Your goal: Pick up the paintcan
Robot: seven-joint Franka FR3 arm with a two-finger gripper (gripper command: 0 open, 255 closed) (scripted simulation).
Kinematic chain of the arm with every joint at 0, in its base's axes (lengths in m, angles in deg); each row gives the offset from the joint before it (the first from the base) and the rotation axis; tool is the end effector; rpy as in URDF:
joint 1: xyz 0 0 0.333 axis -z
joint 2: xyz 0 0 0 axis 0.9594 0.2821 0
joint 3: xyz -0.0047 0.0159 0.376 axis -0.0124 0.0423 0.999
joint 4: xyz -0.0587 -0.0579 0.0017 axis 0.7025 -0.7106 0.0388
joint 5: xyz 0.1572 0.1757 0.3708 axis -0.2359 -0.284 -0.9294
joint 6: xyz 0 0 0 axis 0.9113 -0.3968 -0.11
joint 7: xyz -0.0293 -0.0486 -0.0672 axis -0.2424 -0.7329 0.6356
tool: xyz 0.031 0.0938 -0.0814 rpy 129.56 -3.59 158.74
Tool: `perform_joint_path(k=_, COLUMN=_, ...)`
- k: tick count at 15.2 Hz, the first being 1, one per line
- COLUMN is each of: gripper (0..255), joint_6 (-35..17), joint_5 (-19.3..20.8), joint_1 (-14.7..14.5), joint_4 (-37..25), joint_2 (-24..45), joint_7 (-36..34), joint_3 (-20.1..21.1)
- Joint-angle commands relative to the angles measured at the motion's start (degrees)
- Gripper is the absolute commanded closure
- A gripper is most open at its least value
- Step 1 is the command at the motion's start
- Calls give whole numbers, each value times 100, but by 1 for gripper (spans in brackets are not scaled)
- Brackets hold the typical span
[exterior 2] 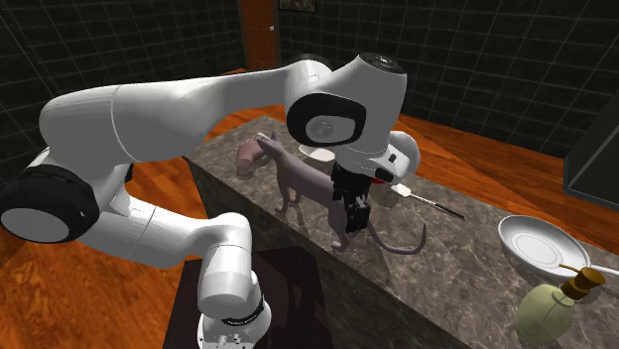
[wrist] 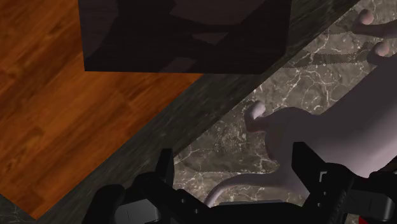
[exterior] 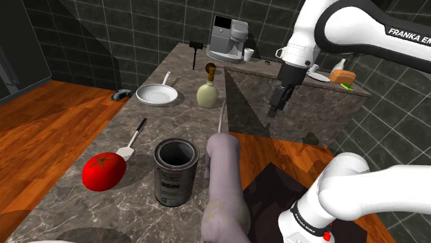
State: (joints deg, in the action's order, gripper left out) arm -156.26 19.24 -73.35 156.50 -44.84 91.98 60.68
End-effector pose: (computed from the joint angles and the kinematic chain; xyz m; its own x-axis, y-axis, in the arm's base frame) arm 0.2887 0.0010 0.6076 0.9949 0.0855 -0.0527 0.0805 -0.9926 -0.0912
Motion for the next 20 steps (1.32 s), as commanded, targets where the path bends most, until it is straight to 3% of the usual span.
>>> perform_joint_path(k=1, gripper=0, joint_6=0, joint_5=0, joint_1=0, joint_4=0, joint_2=0, joint_7=0, joint_3=0)
perform_joint_path(k=11, gripper=0, joint_6=-1039, joint_5=-679, joint_1=-350, joint_4=-256, joint_2=1208, joint_7=-1140, joint_3=1159)
perform_joint_path(k=20, gripper=0, joint_6=-1860, joint_5=-763, joint_1=-508, joint_4=-1089, joint_2=2775, joint_7=-2199, joint_3=2121)
